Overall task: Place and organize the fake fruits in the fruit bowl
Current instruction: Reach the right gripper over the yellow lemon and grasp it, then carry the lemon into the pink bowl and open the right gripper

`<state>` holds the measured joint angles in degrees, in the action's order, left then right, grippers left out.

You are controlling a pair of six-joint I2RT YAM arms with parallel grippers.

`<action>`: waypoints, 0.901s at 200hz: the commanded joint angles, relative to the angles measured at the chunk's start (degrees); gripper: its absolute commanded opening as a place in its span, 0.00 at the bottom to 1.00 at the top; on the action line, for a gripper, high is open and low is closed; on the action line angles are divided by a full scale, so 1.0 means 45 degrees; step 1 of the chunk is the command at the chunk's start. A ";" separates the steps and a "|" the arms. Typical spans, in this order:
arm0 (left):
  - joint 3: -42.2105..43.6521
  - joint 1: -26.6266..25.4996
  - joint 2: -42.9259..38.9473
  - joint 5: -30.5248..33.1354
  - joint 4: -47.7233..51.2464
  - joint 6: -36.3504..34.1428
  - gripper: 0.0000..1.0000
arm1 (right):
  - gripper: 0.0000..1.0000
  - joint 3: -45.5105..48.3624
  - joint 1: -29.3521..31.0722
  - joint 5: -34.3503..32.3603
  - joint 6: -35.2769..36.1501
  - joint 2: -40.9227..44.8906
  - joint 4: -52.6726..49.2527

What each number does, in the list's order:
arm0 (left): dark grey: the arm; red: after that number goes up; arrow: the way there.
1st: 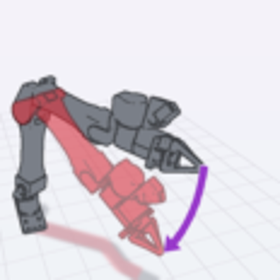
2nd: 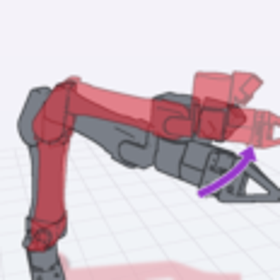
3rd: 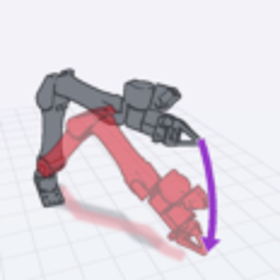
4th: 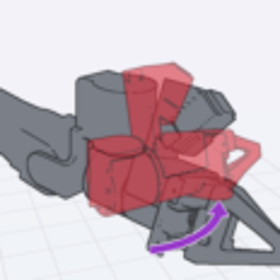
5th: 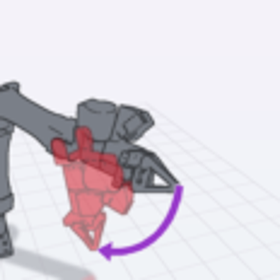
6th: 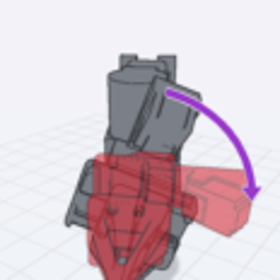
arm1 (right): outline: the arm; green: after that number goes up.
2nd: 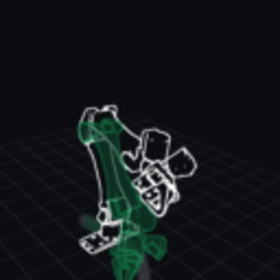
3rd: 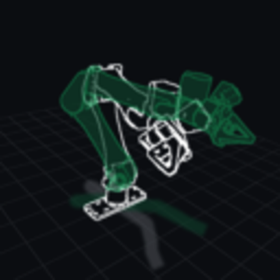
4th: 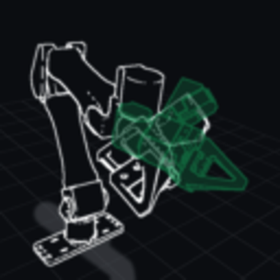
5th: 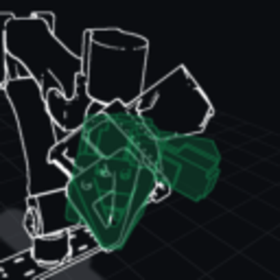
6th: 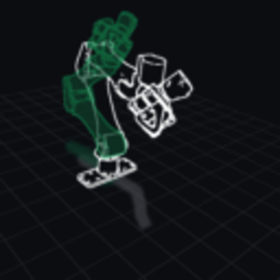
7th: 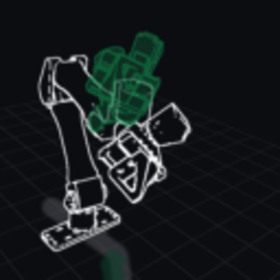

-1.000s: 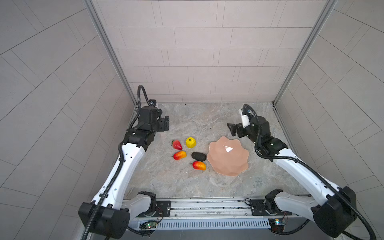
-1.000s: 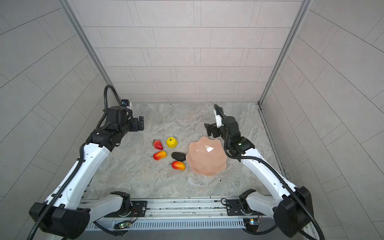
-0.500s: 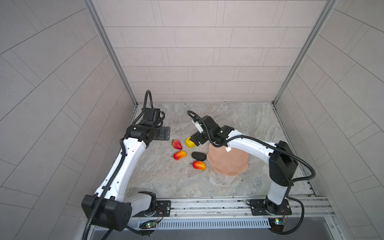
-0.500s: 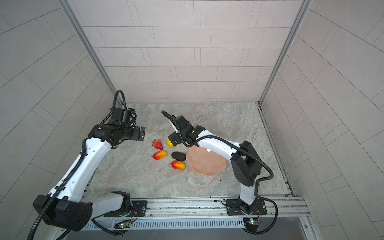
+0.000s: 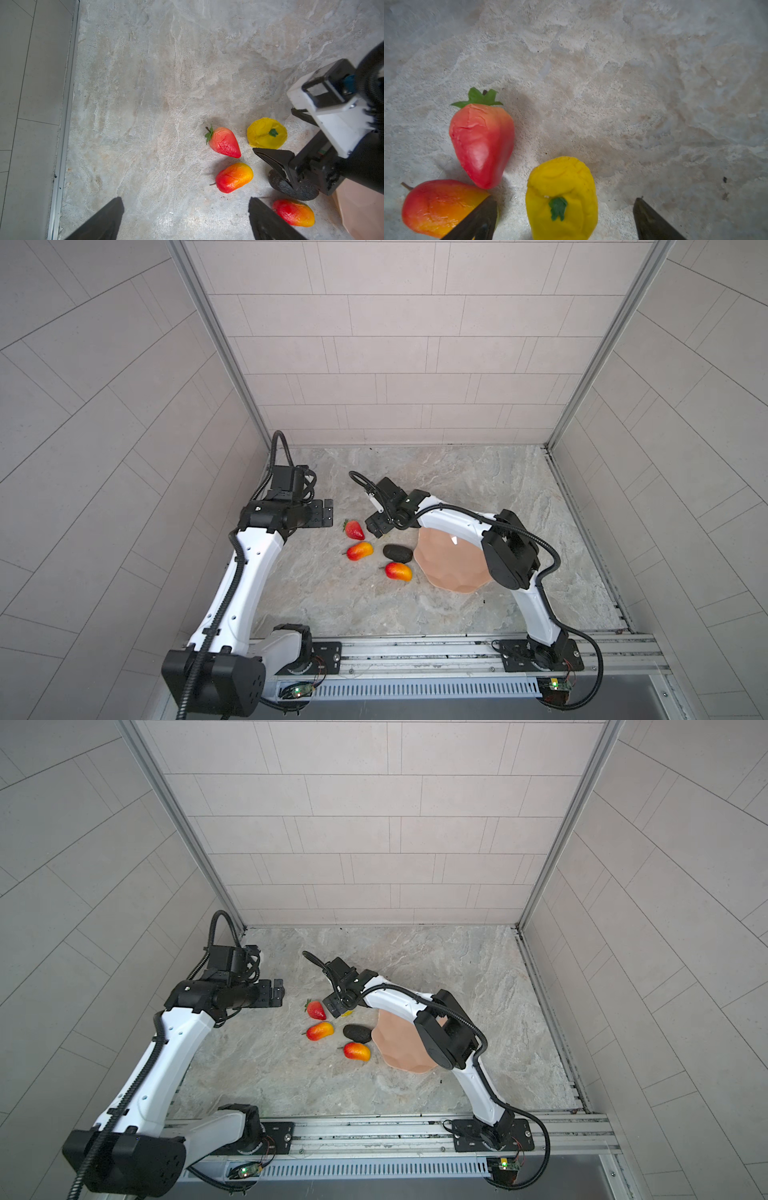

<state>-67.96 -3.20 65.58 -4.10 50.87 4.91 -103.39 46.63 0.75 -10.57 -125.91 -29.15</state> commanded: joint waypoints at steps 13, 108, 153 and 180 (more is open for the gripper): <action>0.0093 0.0284 -0.0107 -0.0637 -0.0211 -0.0096 1.00 | 0.74 -0.0639 -0.0050 -0.0246 -0.0214 -0.0609 -0.0570; 0.0040 0.0458 0.0084 -0.0834 -0.0191 -0.0154 1.00 | 0.32 -0.0270 -0.0128 -0.0551 0.0068 0.1197 -0.1036; 0.0025 0.0477 0.0153 -0.0863 -0.0184 -0.0172 1.00 | 0.32 0.2197 -0.0350 -0.1787 0.0707 0.5227 -0.1569; 0.0015 0.0478 0.0192 -0.0896 -0.0180 -0.0192 1.00 | 0.32 0.4329 -0.0642 -0.2551 0.0548 0.7589 -0.2012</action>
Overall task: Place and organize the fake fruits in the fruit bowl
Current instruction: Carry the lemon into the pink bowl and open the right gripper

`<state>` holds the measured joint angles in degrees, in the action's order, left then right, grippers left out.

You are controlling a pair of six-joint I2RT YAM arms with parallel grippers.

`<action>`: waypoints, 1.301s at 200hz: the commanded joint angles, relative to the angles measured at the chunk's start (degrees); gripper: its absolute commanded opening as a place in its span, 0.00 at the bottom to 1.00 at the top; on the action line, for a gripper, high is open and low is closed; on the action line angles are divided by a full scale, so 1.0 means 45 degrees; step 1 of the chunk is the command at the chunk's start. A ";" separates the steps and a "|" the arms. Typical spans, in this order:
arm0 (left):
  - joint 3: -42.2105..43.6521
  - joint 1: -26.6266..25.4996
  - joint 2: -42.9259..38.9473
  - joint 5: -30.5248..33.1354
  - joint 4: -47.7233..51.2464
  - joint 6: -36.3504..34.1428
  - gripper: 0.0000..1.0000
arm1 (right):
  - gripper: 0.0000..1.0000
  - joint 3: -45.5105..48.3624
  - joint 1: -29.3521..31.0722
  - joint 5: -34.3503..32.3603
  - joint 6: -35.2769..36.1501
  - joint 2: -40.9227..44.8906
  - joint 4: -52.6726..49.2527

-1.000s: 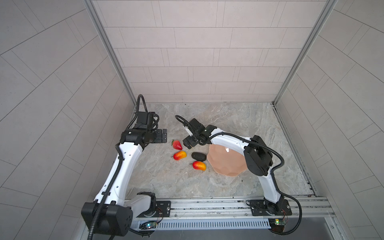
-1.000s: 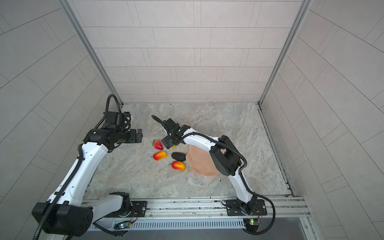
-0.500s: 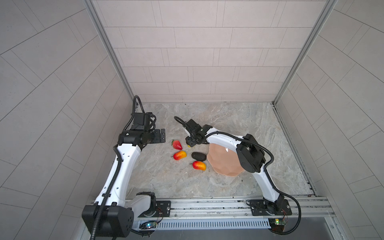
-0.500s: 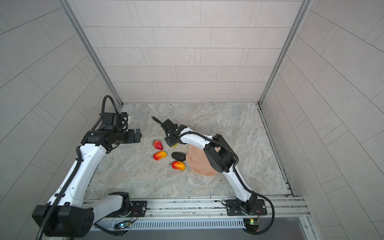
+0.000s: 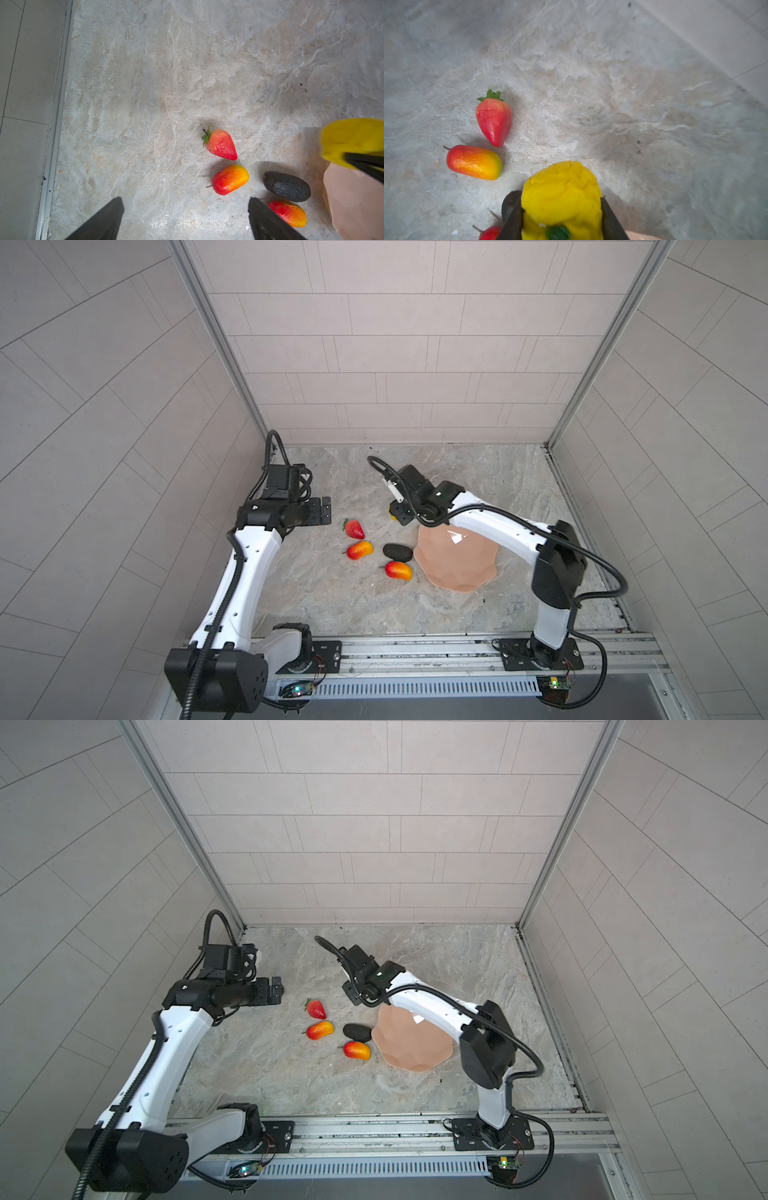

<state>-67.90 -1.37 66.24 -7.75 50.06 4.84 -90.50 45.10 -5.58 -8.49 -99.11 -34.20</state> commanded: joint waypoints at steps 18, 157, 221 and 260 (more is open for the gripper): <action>-0.0018 0.0067 0.0069 -0.0078 0.0028 -0.0202 1.00 | 0.32 0.2974 -0.0403 -0.1457 -0.0344 0.2902 -0.1071; -0.0048 0.0069 0.0066 -0.0429 0.0030 -0.0239 1.00 | 0.32 0.9787 -0.0569 -0.0644 -0.3172 0.4778 0.2193; -0.0029 0.0069 0.0046 -0.0385 0.0055 -0.0245 1.00 | 0.39 1.0062 -0.0628 -0.0635 -0.3162 0.4073 0.2697; -0.0023 0.0078 0.0066 -0.0365 0.0047 -0.0256 1.00 | 0.59 0.9894 -0.0648 -0.0816 -0.2906 0.4185 0.2303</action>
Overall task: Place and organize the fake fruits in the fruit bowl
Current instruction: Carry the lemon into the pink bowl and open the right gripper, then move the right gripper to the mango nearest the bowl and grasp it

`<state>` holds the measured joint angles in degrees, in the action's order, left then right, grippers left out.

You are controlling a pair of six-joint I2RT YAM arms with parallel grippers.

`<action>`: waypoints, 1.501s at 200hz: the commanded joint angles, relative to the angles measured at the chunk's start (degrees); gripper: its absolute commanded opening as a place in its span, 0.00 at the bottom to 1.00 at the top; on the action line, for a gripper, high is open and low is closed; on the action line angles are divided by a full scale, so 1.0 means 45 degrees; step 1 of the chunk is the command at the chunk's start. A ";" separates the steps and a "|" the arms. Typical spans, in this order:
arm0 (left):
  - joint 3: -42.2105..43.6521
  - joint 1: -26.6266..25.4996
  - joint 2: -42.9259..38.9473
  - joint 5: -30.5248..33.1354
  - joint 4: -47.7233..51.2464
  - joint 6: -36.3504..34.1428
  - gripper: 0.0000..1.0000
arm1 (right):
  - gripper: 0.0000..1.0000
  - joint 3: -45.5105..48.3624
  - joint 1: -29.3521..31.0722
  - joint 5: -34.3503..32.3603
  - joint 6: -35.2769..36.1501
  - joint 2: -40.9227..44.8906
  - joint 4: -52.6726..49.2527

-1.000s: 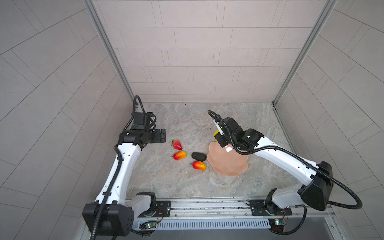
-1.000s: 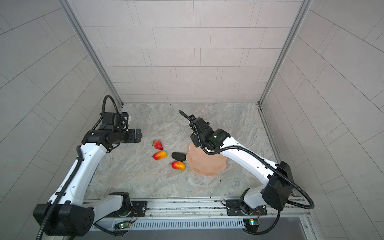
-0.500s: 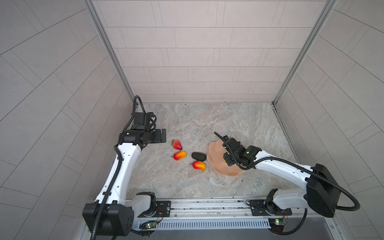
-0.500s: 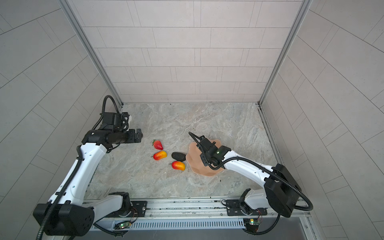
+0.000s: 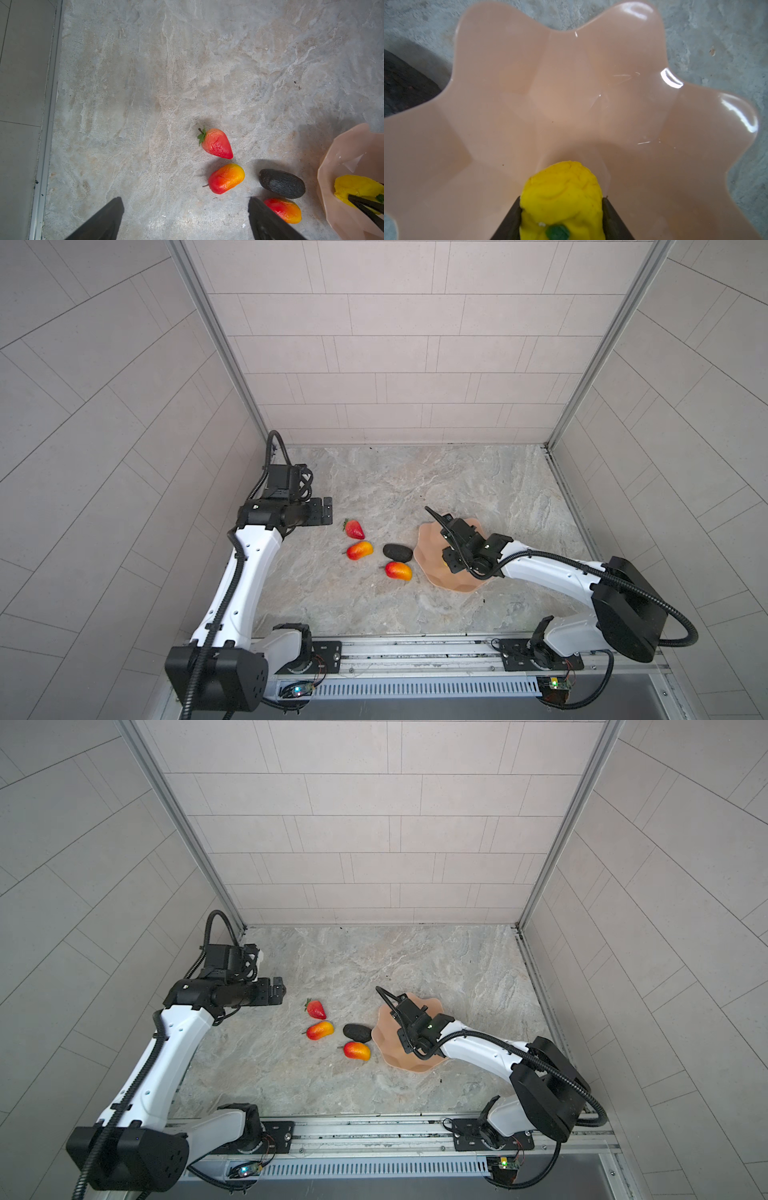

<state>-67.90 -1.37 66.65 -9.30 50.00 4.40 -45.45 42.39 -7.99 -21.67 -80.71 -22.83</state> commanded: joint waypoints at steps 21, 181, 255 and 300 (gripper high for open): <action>-0.0027 0.0067 -0.0011 -0.0007 0.0084 -0.0169 1.00 | 0.65 -0.0335 -0.0045 -0.0485 0.0265 0.0233 -0.0668; -0.0048 0.0056 0.0209 -0.0059 0.0101 -0.0202 1.00 | 1.00 -0.5016 0.3583 0.1462 0.2731 -0.2098 -0.1469; -0.0048 0.0069 0.0151 -0.0055 0.0120 -0.0217 1.00 | 0.81 -0.5562 0.4252 0.1304 0.2229 -0.4109 -0.1130; -0.0048 0.0069 0.0187 -0.0067 0.0127 -0.0217 1.00 | 0.66 -0.5739 0.4259 0.1287 0.1985 -0.4938 -0.1129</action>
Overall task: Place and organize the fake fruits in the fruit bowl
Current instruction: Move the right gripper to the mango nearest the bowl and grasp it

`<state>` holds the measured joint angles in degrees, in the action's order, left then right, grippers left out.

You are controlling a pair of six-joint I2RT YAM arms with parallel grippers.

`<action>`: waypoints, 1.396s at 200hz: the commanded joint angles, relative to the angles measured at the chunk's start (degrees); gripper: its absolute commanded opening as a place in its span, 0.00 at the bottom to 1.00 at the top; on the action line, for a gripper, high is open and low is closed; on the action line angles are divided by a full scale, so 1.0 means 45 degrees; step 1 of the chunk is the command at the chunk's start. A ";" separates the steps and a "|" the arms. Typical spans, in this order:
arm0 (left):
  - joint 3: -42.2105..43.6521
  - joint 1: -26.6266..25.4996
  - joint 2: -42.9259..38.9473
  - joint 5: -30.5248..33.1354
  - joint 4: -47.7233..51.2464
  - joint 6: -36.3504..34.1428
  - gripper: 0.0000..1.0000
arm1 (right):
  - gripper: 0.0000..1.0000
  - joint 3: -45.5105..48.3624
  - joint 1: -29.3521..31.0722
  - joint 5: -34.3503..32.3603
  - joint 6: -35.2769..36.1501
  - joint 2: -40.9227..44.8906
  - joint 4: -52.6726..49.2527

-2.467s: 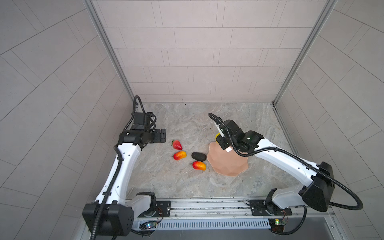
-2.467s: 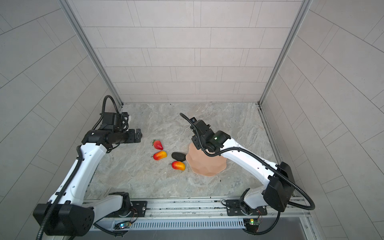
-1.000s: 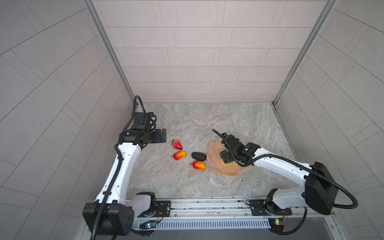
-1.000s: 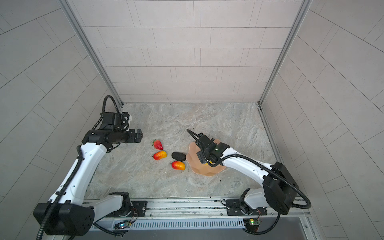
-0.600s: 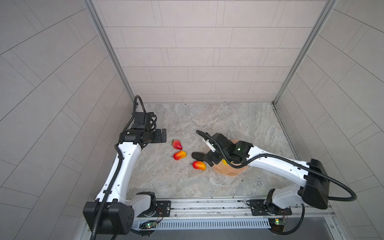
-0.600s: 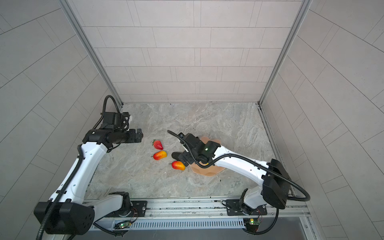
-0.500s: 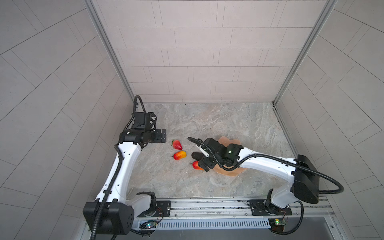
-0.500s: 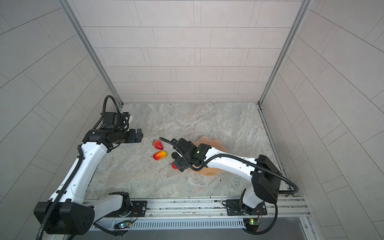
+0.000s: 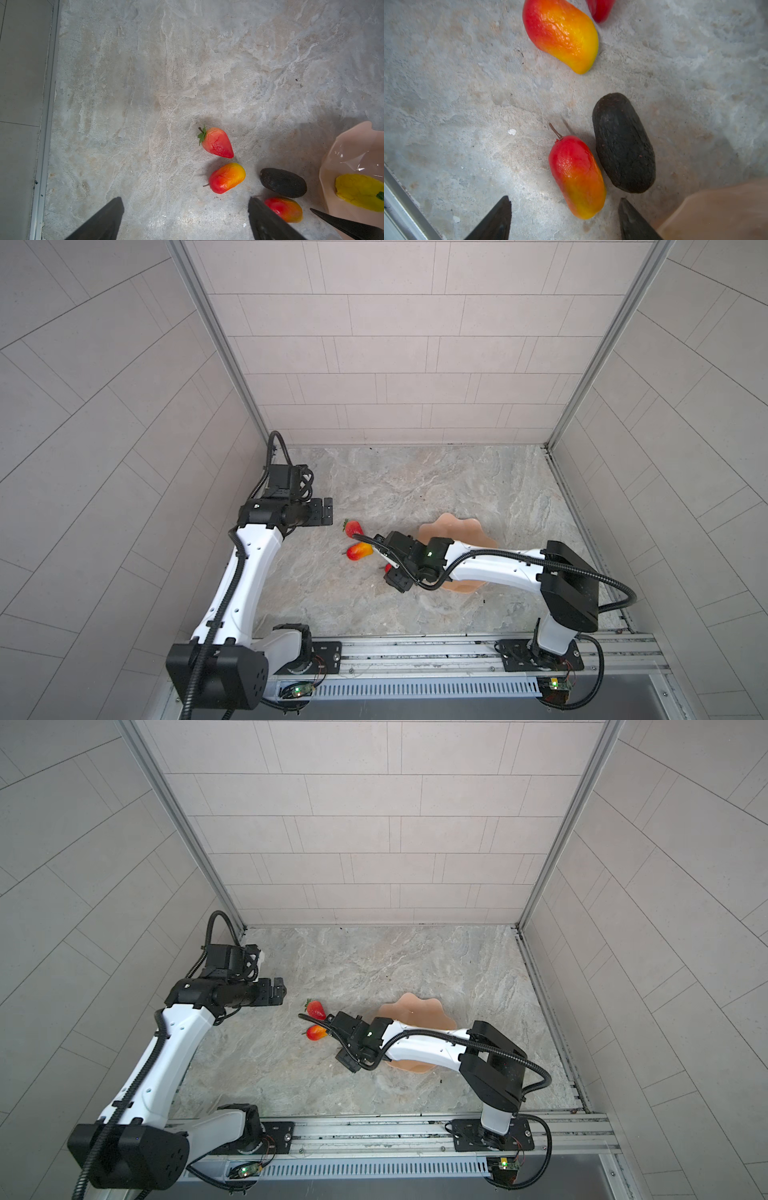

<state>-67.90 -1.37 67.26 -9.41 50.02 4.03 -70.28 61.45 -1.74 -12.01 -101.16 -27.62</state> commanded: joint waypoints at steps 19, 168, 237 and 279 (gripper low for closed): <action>-0.0047 0.0070 0.0052 -0.0057 0.0115 -0.0134 1.00 | 0.65 -0.0326 0.0019 -0.0245 -0.0163 -0.0688 -0.0073; -0.0048 0.0070 0.0053 -0.0052 0.0111 -0.0163 1.00 | 0.43 -0.1645 0.0016 -0.0561 0.0072 -0.2283 -0.0834; -0.0048 0.0068 0.0052 -0.0062 0.0119 -0.0173 1.00 | 0.11 -0.2179 0.0016 -0.0484 0.0312 -0.1050 -0.1437; -0.0048 0.0064 0.0081 -0.0075 0.0115 -0.0174 1.00 | 0.08 -0.2116 -0.0311 -0.1160 0.0472 0.1191 -0.2016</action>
<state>-67.90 -1.37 67.31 -9.43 50.02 4.01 -78.85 61.21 -3.95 -10.70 -103.66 -33.95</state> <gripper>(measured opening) 0.996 0.288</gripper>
